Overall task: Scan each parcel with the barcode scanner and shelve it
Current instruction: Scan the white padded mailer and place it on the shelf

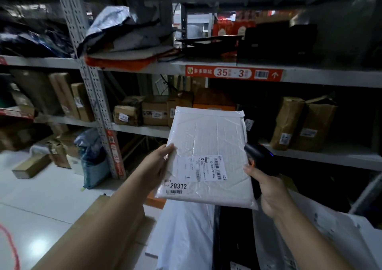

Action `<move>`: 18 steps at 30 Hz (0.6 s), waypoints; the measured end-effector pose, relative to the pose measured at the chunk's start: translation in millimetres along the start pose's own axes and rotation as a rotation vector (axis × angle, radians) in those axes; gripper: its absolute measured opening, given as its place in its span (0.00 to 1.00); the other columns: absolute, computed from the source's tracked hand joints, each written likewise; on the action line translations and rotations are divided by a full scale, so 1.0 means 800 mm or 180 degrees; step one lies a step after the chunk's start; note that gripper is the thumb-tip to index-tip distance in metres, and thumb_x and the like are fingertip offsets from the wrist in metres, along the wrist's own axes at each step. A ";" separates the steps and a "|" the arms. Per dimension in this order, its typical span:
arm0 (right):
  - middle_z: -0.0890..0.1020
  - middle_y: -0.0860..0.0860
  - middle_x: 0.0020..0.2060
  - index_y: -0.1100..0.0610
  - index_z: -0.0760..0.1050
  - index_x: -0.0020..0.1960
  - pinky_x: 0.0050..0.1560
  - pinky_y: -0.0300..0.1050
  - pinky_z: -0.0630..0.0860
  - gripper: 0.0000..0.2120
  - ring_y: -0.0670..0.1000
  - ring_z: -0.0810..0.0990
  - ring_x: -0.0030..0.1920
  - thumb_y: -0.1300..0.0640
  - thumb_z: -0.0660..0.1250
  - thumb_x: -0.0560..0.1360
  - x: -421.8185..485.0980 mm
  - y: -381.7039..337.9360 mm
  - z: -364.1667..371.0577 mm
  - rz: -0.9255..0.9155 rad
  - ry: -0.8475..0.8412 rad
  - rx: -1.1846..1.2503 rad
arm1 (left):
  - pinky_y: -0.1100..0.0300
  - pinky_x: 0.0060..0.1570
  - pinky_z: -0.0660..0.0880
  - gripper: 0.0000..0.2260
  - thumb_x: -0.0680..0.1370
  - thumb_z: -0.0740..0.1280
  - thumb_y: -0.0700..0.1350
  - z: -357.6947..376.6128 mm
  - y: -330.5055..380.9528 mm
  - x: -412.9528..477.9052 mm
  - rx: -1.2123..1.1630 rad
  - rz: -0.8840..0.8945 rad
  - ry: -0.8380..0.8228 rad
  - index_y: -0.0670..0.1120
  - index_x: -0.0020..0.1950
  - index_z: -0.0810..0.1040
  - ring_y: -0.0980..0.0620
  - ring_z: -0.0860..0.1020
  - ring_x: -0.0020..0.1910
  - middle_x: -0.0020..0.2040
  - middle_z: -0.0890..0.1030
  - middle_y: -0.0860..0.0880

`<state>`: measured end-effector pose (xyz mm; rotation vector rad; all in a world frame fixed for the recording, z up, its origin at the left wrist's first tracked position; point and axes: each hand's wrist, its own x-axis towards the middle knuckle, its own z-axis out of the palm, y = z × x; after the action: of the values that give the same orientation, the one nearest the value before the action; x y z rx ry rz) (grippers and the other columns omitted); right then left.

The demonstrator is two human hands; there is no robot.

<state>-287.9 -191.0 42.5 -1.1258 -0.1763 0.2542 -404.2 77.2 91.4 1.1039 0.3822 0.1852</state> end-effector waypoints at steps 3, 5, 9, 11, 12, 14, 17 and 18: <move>0.88 0.60 0.51 0.63 0.84 0.57 0.41 0.54 0.86 0.10 0.56 0.89 0.44 0.66 0.73 0.76 0.021 -0.020 0.031 0.0097 0.0117 0.0076 | 0.44 0.49 0.84 0.20 0.86 0.60 0.52 0.001 0.043 -0.007 -0.0087 -0.0015 -0.0210 0.39 0.68 0.79 0.38 0.86 0.53 0.59 0.85 0.37; 0.88 0.60 0.51 0.62 0.85 0.56 0.45 0.57 0.85 0.09 0.59 0.89 0.46 0.63 0.74 0.76 0.040 -0.034 0.049 0.0143 0.0146 0.0129 | 0.43 0.52 0.83 0.22 0.86 0.60 0.54 0.002 0.068 -0.009 -0.0072 0.0085 -0.0357 0.39 0.68 0.80 0.35 0.85 0.55 0.62 0.84 0.35; 0.88 0.62 0.52 0.60 0.86 0.55 0.47 0.57 0.84 0.09 0.62 0.87 0.49 0.61 0.74 0.75 0.077 -0.068 0.086 0.0066 0.0177 0.0202 | 0.47 0.42 0.84 0.22 0.84 0.59 0.55 0.005 0.105 -0.005 -0.0312 0.0183 -0.0587 0.42 0.57 0.88 0.36 0.86 0.46 0.55 0.85 0.35; 0.88 0.61 0.53 0.57 0.87 0.53 0.48 0.56 0.84 0.08 0.61 0.87 0.51 0.61 0.73 0.76 0.099 -0.084 0.102 -0.0055 0.0141 0.0261 | 0.47 0.45 0.84 0.22 0.84 0.60 0.54 0.001 0.116 0.003 -0.0445 0.0154 -0.0687 0.41 0.60 0.87 0.36 0.86 0.47 0.58 0.84 0.34; 0.87 0.60 0.54 0.56 0.87 0.55 0.51 0.58 0.84 0.09 0.61 0.87 0.52 0.61 0.73 0.76 0.106 -0.090 0.108 -0.0092 0.0137 0.0298 | 0.46 0.48 0.83 0.21 0.83 0.60 0.54 -0.002 0.118 0.007 -0.0456 0.0134 -0.0775 0.41 0.63 0.86 0.36 0.85 0.50 0.60 0.83 0.34; 0.87 0.60 0.56 0.57 0.86 0.58 0.55 0.62 0.84 0.11 0.63 0.87 0.55 0.60 0.73 0.76 0.124 -0.105 0.121 -0.0114 0.0166 0.0329 | 0.46 0.52 0.83 0.21 0.83 0.62 0.51 -0.008 0.122 0.016 -0.0424 0.0090 -0.0923 0.39 0.69 0.81 0.37 0.83 0.57 0.66 0.80 0.35; 0.88 0.60 0.54 0.57 0.85 0.58 0.52 0.60 0.85 0.11 0.62 0.87 0.54 0.60 0.73 0.76 0.149 -0.129 0.145 -0.0211 0.0222 0.0315 | 0.46 0.54 0.85 0.21 0.81 0.68 0.43 -0.013 0.127 0.032 -0.0744 0.0114 -0.1092 0.35 0.72 0.73 0.36 0.82 0.62 0.70 0.77 0.32; 0.88 0.60 0.54 0.57 0.85 0.58 0.51 0.61 0.85 0.11 0.62 0.88 0.53 0.60 0.74 0.76 0.157 -0.137 0.154 -0.0242 0.0243 0.0321 | 0.48 0.52 0.85 0.20 0.81 0.68 0.41 -0.009 0.131 0.038 -0.0787 0.0188 -0.1142 0.35 0.70 0.73 0.37 0.82 0.62 0.69 0.78 0.33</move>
<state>-188.3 -92.4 195.6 -1.0249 -0.1366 0.1507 -374.9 140.0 176.4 0.8822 0.0045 0.0807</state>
